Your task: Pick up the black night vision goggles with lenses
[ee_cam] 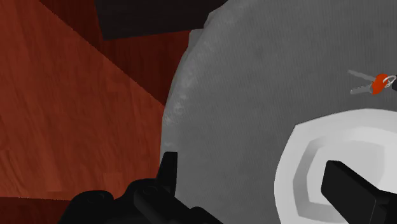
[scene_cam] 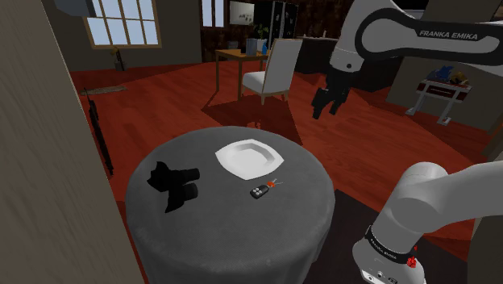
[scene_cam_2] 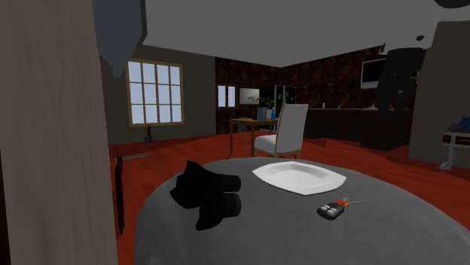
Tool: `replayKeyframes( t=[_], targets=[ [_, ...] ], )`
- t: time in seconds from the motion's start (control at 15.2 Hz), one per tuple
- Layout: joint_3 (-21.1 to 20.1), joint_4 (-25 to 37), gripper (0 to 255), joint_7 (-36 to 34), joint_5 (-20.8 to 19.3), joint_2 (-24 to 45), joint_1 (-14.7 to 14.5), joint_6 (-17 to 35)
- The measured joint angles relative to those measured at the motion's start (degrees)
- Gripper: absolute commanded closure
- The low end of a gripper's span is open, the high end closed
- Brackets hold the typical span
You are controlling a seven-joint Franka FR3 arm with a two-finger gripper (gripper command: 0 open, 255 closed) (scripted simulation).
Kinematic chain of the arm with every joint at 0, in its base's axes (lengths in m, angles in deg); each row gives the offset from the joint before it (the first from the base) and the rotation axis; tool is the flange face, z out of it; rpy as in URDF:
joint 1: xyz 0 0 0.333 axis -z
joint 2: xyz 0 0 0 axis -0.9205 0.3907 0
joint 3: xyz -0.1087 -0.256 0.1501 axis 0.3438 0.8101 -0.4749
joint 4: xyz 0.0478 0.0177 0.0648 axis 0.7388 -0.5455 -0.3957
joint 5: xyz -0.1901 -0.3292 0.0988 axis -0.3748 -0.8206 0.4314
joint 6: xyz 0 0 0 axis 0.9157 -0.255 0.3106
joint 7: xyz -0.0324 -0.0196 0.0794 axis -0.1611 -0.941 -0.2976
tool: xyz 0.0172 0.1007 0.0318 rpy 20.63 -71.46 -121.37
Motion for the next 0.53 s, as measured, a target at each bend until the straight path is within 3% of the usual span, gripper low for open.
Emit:
replayKeyframes(
  t=[0.13, 0.53],
  targets=[
    [-0.66, -0.16, 0, -0.76, 0.36, 0.14, -0.19, 0.21],
    [-7.98, 1.39, 0, -9.52, 4.25, 4.66, -2.18, 2.19]
  ],
)
